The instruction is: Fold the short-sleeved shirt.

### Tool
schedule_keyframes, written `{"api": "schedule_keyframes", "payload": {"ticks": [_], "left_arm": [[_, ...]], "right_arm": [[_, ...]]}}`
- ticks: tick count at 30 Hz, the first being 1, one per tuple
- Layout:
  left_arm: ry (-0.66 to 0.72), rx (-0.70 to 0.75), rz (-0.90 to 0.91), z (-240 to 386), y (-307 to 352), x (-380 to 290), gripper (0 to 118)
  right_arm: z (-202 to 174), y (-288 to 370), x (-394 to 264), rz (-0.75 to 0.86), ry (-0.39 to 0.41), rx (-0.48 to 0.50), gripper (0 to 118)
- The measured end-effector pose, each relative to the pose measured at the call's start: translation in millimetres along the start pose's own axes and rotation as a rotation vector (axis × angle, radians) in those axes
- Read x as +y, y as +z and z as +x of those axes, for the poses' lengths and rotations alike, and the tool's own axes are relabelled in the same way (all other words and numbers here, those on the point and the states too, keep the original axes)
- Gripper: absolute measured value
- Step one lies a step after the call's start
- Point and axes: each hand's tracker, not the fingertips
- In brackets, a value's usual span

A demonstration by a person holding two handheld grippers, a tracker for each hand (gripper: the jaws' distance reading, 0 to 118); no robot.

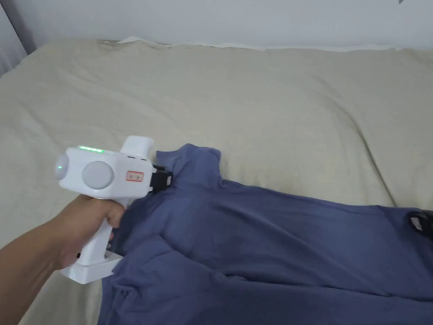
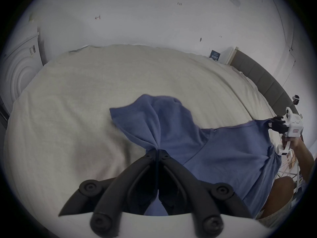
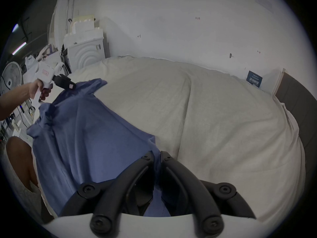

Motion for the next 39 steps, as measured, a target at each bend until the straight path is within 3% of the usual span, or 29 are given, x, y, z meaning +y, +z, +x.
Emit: {"api": "schedule_keyframes", "payload": {"ticks": [5, 10, 23, 31, 39], "left_arm": [[-0.001, -0.003, 0.074, -5, 28, -5, 3], [0.002, -0.006, 0.115, 3, 54, -7, 3], [-0.012, -0.019, 0.231, -4, 124, -34, 3], [-0.026, -0.016, 0.266, 25, 189, -60, 3], [-0.043, -0.003, 0.276, 29, 219, -96, 3]], "right_arm": [[19, 15, -1, 0.031, -0.084, 0.008, 7], [29, 29, -4, 0.050, -0.103, 0.016, 6], [18, 88, -10, 0.111, -0.099, 0.054, 6], [7, 125, -21, 0.117, -0.074, 0.070, 6], [-22, 165, -40, 0.116, -0.052, 0.085, 6]]}}
